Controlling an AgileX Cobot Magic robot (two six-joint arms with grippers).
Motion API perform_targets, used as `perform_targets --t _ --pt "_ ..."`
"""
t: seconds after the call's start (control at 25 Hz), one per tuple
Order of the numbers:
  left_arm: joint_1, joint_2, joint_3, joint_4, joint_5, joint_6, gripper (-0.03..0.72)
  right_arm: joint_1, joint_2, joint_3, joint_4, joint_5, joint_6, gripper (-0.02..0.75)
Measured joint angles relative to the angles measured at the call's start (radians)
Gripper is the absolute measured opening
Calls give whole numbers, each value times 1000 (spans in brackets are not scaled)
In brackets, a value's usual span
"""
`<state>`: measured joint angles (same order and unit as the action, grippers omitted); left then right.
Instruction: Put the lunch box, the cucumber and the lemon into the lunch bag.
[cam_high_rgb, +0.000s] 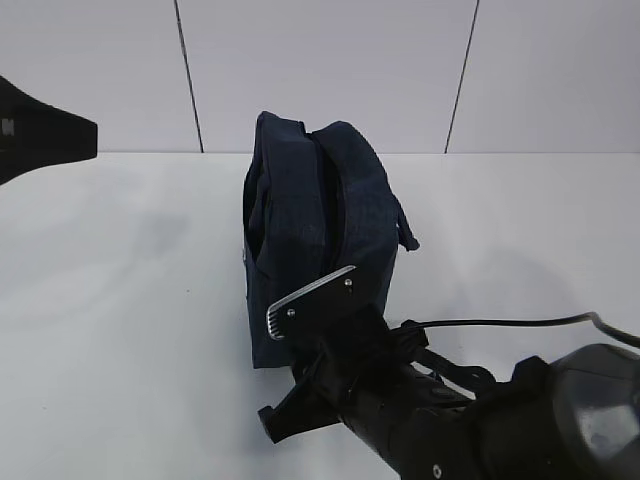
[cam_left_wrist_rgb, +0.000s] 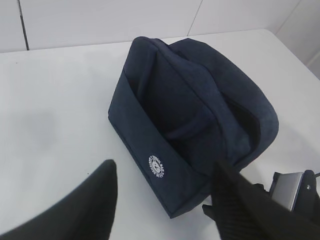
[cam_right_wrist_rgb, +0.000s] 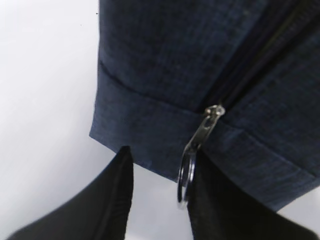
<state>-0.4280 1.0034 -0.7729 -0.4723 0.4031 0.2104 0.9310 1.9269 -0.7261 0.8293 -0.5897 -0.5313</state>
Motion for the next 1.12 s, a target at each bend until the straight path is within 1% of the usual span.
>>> perform_targets --t 0.24,0.36,0.48,0.68,1.12 --pt "0 0 0 0 0 0 417 -5 0 0 20 -6 2 205" --pt "0 0 0 0 0 0 417 -25 0 0 20 -7 2 125" --pt "0 0 0 0 0 0 417 -50 2 -11 23 -7 2 20" --pt "0 0 0 0 0 0 414 -54 2 -19 17 7 2 20" --pt "0 0 0 0 0 0 409 -56 -35 -22 31 131 2 20"
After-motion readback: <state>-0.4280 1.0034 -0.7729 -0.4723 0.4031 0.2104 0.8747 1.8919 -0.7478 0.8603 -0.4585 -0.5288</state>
